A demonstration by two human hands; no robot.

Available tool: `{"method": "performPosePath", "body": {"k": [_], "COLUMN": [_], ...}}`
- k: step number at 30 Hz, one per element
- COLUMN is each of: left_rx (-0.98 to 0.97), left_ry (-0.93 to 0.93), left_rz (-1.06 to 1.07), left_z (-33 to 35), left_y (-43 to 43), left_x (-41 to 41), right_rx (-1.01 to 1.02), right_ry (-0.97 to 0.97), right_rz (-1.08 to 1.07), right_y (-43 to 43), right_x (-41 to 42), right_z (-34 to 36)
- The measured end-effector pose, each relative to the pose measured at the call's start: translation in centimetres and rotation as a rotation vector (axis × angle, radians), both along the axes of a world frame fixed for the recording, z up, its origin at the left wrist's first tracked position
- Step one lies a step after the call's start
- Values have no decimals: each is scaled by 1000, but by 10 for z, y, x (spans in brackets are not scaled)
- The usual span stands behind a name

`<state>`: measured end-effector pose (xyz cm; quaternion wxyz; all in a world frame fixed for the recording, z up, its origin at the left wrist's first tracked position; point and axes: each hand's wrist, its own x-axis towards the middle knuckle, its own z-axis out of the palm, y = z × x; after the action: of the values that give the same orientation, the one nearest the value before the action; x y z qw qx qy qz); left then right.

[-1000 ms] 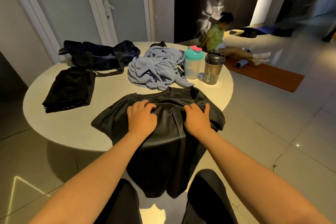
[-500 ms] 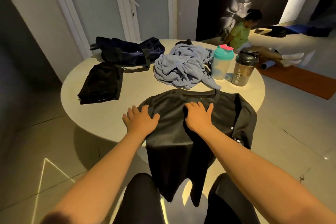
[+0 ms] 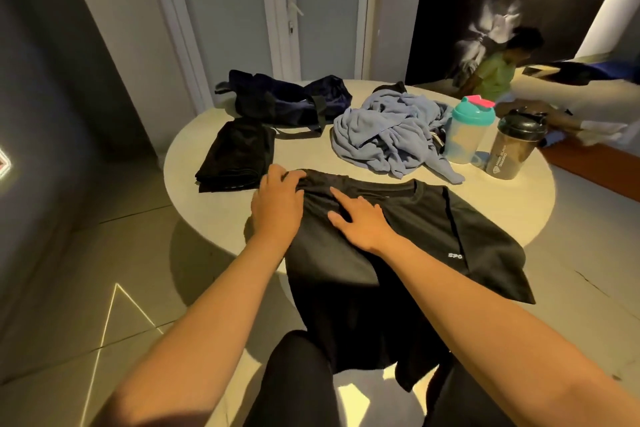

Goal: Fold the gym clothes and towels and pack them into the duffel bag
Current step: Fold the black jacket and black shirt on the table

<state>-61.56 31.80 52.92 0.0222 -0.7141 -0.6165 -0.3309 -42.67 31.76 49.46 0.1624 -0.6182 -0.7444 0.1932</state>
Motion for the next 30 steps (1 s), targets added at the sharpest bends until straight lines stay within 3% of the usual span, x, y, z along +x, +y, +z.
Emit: {"method": "performPosePath", "body": {"k": [4, 6, 9, 12, 14, 18, 21, 24, 27, 30], "left_rx": [-220, -199, -141, -445, -549, -359, -452, -420, -433, -364], "left_ry": [295, 330, 291, 251, 253, 194, 204, 90, 109, 102], "left_rz": [268, 206, -88, -180, -173, -169, -123, -7, 221, 127], "left_z": [-9, -22, -31, -38, -40, -40, -43, -46, -47, -46], "left_y": [1, -2, -7, -5, -5, -4, -2, -1, 2, 4], "left_x": [-10, -4, 8, 12, 13, 21, 32, 31, 12, 13], "right_rx": [5, 10, 120, 291, 179, -11, -44, -129, 15, 169], "right_ry": [-146, -105, 106, -151, -295, -350, -312, -238, -194, -199], "right_rz": [47, 34, -55, -171, -255, -306, -282, -271, -225, -177], "right_y": [1, 1, -2, -3, -4, -3, 0, -2, -8, -10], "right_x": [-5, -5, 1, 14, 25, 47, 47, 43, 49, 36], "right_z": [-6, -8, -11, -15, -11, -10, -7, -7, -11, -11]}}
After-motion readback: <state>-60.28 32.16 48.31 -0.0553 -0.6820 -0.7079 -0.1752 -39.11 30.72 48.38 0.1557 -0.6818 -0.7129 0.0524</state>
